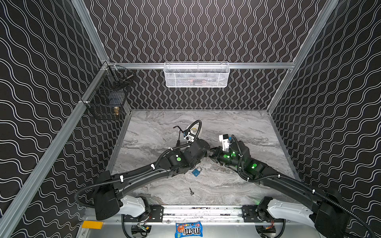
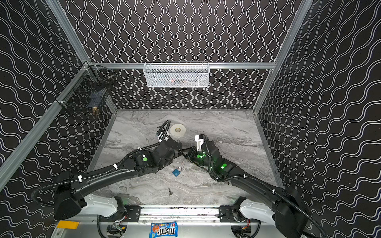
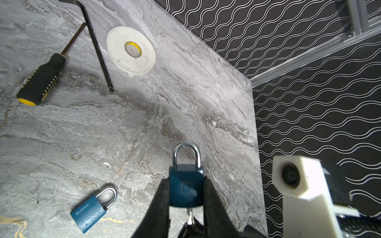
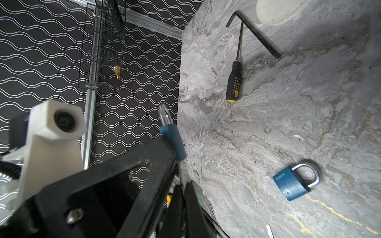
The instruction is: Unlock with the key
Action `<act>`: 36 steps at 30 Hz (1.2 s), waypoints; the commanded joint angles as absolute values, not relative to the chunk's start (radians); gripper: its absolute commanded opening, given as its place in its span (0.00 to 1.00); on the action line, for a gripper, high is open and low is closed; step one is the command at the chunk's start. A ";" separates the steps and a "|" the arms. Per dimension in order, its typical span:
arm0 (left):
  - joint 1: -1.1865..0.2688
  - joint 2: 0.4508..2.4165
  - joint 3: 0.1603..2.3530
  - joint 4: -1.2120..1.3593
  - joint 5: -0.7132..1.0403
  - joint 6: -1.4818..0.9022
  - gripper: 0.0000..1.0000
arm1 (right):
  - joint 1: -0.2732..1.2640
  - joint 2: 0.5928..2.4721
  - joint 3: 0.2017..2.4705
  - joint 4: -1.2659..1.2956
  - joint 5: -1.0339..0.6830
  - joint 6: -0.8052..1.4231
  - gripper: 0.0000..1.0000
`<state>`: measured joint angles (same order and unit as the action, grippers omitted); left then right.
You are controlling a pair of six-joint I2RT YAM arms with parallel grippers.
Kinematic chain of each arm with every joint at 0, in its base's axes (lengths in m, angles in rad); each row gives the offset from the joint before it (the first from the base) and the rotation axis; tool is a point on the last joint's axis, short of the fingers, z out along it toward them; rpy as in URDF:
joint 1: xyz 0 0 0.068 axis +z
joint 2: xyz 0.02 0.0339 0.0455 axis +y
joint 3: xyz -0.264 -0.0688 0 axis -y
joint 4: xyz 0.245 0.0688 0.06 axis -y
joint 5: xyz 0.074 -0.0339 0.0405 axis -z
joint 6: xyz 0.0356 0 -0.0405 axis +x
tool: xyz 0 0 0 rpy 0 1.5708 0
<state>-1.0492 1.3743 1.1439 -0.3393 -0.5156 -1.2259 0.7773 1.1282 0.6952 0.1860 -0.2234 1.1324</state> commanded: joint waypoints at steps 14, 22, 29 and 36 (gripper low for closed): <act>-1.049 1.390 1.144 -0.307 -0.518 -1.192 0.00 | 0.773 1.166 0.721 0.246 -0.250 1.171 0.00; -1.049 1.415 1.154 -0.367 -0.504 -1.141 0.00 | 0.741 1.144 0.738 0.271 -0.280 1.160 0.00; -1.048 1.404 1.135 -0.393 -0.515 -1.145 0.00 | 0.730 1.119 0.753 0.227 -0.261 1.134 0.00; -1.034 1.384 1.117 -0.379 -0.499 -1.176 0.00 | 0.732 1.134 0.747 0.233 -0.278 1.138 0.00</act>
<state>-1.0412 1.3872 1.1236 -0.2955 -0.5102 -1.1694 0.7330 1.1343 0.7315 0.1230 -0.2863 1.1400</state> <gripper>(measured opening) 0.256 0.059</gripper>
